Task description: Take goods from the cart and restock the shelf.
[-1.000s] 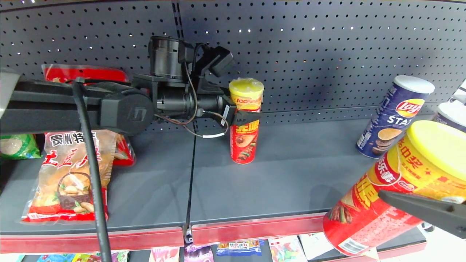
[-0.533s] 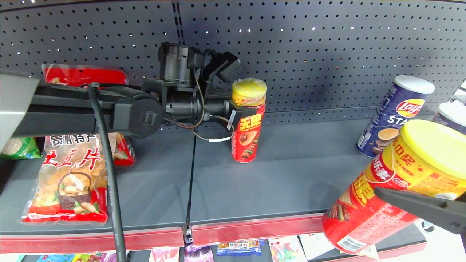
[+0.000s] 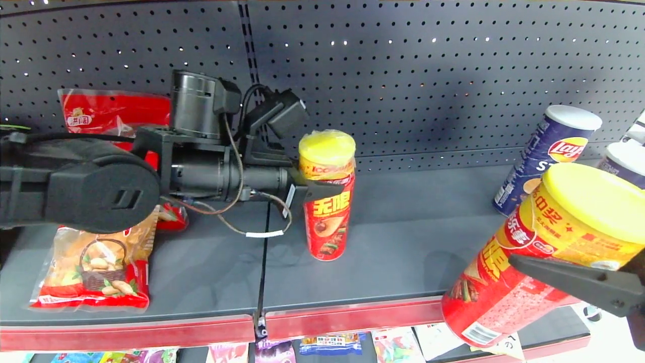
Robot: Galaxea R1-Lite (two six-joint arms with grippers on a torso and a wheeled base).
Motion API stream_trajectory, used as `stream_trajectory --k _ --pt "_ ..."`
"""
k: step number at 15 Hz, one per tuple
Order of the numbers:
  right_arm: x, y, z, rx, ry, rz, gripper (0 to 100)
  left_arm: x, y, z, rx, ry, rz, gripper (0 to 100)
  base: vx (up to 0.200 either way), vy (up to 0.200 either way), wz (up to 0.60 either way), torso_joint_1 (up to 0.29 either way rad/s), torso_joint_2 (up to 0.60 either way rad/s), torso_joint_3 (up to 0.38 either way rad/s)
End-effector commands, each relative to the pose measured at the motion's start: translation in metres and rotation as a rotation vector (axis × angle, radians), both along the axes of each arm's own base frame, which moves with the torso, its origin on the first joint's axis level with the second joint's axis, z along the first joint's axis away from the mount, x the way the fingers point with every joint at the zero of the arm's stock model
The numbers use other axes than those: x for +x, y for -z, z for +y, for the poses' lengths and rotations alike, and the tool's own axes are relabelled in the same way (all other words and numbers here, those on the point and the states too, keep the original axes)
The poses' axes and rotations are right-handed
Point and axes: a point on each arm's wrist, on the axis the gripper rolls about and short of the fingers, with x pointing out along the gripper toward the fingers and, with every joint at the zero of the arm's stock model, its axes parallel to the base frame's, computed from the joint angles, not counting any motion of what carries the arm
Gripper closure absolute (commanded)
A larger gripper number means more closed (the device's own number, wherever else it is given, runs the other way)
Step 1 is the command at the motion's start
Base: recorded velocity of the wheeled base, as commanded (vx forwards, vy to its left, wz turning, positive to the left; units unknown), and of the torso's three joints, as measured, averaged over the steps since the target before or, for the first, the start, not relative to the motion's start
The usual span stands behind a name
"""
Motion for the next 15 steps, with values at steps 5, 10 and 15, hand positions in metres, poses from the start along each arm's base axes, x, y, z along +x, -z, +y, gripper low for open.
stream_trajectory --k 5,10,15 --pt "0.004 -0.003 0.002 0.0 -0.002 -0.002 100 -0.047 -0.011 0.013 -0.02 0.079 -0.007 100 0.0 0.0 0.0 0.0 0.0 0.0" --pt "0.004 -0.005 0.002 0.003 -0.002 -0.008 100 -0.049 -0.004 0.013 -0.004 0.077 0.013 100 0.0 0.0 0.0 0.0 0.0 0.0" --pt "0.004 -0.005 0.002 0.005 -0.002 -0.01 100 -0.057 0.004 0.013 0.013 0.094 0.041 100 0.0 0.0 0.0 0.0 0.0 0.0"
